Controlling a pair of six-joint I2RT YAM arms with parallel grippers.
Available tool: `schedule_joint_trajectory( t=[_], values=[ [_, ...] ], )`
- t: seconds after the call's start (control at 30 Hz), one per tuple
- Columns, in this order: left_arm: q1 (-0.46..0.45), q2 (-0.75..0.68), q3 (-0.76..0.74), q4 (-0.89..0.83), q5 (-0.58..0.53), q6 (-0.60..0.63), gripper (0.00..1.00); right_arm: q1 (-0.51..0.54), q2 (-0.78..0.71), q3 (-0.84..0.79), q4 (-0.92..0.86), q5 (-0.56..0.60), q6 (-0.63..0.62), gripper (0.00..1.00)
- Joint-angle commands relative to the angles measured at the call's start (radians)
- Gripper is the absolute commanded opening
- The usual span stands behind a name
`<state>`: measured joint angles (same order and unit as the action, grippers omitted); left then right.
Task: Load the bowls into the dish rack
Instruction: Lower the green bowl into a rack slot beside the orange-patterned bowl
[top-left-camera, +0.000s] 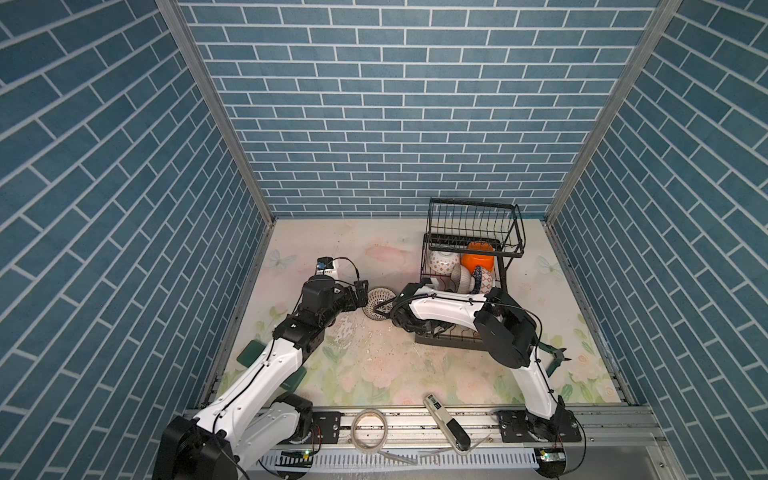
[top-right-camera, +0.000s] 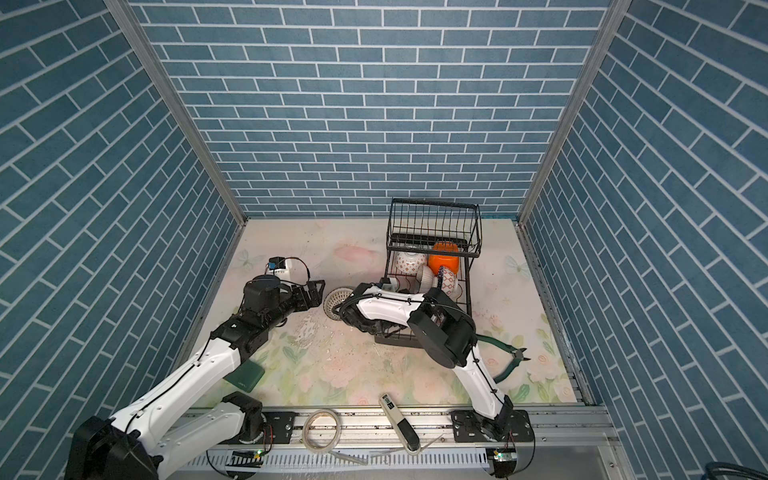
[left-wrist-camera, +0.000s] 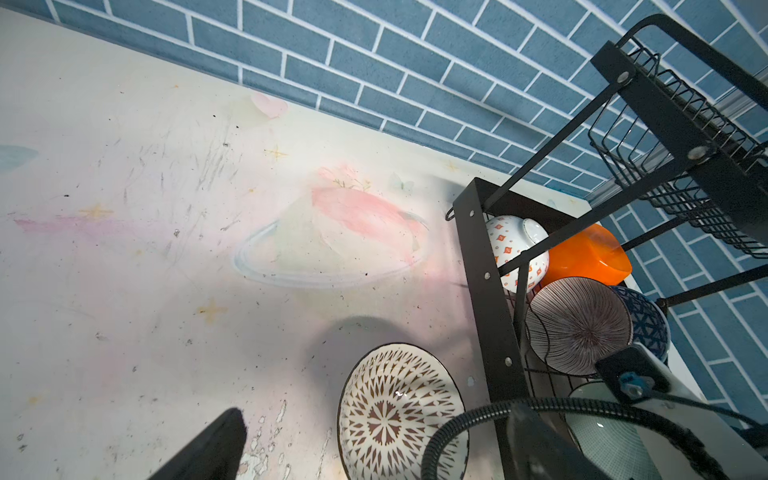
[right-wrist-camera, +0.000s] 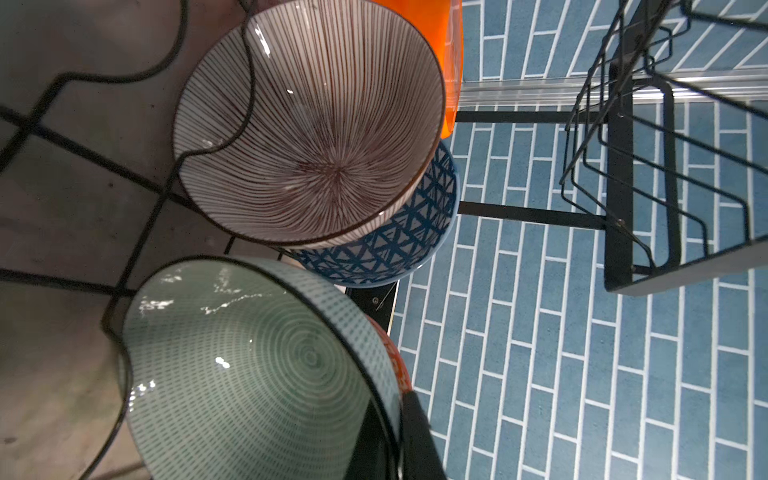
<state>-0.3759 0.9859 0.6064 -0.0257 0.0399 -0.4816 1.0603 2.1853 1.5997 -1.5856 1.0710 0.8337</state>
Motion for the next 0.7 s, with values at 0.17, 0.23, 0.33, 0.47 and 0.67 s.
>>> schedule_joint_trajectory(
  t=[0.17, 0.23, 0.33, 0.47, 0.67],
  values=[
    [0.021, -0.003, -0.011, -0.002, 0.013, 0.008, 1.00, 0.030, 0.100, 0.057, 0.072, -0.186, 0.087, 0.00],
    [0.022, -0.003, -0.013, -0.002, 0.015, 0.008, 1.00, 0.030, 0.100, 0.061, 0.077, -0.198, 0.084, 0.00],
    [0.025, -0.006, -0.017, 0.000, 0.018, 0.006, 1.00, 0.031, 0.097, 0.062, 0.086, -0.214, 0.083, 0.00],
    [0.026, -0.016, -0.028, 0.000, 0.019, 0.003, 1.00, 0.030, 0.096, 0.062, 0.093, -0.223, 0.078, 0.00],
    [0.031, -0.038, -0.038, -0.014, 0.014, 0.002, 1.00, 0.033, 0.099, 0.071, 0.084, -0.234, 0.081, 0.00]
  ],
)
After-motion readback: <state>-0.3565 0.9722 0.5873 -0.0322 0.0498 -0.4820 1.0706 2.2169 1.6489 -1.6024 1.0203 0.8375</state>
